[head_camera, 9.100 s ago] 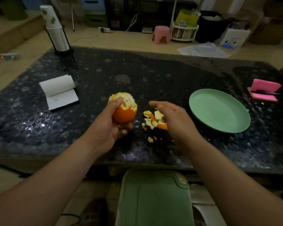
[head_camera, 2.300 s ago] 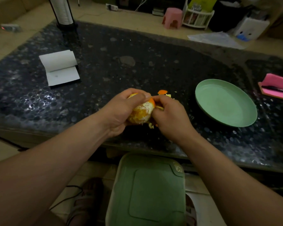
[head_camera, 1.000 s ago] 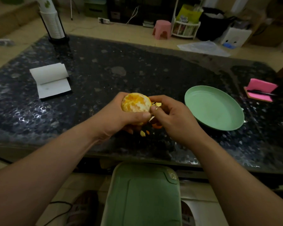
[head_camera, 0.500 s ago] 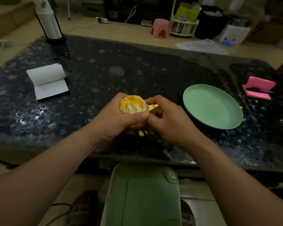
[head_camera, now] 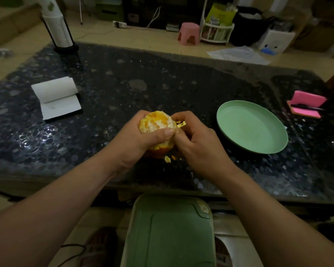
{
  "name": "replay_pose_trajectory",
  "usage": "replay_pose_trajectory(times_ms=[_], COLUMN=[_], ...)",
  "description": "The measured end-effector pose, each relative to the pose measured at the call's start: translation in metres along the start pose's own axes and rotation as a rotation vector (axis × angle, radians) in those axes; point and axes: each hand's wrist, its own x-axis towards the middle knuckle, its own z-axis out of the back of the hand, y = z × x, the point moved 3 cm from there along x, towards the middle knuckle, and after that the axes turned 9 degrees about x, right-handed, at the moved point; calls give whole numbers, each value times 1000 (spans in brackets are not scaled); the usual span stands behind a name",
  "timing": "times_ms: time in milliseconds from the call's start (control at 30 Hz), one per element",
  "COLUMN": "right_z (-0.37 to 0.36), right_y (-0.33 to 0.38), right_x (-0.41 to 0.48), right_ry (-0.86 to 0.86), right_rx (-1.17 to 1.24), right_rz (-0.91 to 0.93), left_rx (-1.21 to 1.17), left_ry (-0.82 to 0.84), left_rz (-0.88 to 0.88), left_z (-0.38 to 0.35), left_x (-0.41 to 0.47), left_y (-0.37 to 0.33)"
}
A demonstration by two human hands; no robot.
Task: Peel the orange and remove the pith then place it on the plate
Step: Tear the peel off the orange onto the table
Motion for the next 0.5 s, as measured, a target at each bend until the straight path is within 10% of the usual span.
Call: replay_pose_trajectory(times_ms=[500], right_z=[-4], right_y=[-11], right_x=[7], right_ry=[146], right_rx=[158], right_rz=[-192], left_rx=[314], left_ry=[-17], left_rz=[-121], left_z=[4], left_x=[1], left_y=[9])
